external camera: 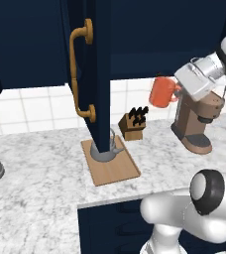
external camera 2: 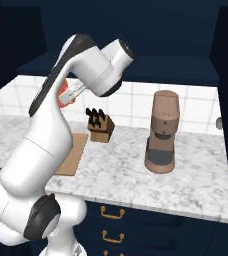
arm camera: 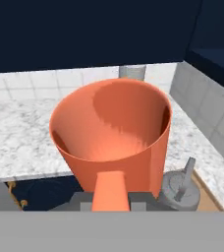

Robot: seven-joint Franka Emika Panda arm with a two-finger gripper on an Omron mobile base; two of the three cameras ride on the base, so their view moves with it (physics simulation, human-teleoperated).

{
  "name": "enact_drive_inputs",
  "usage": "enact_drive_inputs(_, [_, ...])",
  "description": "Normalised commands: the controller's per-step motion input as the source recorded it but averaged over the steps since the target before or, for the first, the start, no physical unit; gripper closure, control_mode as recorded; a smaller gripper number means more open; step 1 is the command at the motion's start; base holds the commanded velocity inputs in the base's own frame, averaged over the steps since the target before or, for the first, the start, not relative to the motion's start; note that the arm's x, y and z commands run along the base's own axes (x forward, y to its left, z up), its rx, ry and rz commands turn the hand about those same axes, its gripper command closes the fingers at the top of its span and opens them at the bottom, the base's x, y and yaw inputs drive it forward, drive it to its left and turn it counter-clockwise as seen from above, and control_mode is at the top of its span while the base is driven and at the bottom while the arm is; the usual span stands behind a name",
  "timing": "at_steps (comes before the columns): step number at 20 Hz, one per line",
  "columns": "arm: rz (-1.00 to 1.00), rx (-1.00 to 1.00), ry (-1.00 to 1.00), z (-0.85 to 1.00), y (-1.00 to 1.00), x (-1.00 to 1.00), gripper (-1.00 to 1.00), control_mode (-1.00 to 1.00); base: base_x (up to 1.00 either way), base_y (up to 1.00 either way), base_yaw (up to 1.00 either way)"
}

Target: Pick the kettle from the counter and place it on the tray. Then pick the mug from the cabinet and place it on the tray. Then close the cabinet doors.

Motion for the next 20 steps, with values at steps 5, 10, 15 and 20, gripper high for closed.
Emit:
enact_drive_inputs(5, [0.23,-0.2,0.06,-0.76,0.51,-0.41,1.0,-1.0,0.0,0.0,0.0])
enact_drive_inputs(10, [0.06,-0.13,0.05,-0.84,0.32,-0.03,1.0,-1.0,0.0,0.0,0.0])
enact_drive_inputs(15, [0.01,0.0,0.0,-0.69,0.02,0.0,1.0,-1.0,0.0,0.0,0.0])
enact_drive_inputs(20, [0.04,0.01,0.13,-0.51,0.0,0.19,1.0,-1.0,0.0,0.0,0.0])
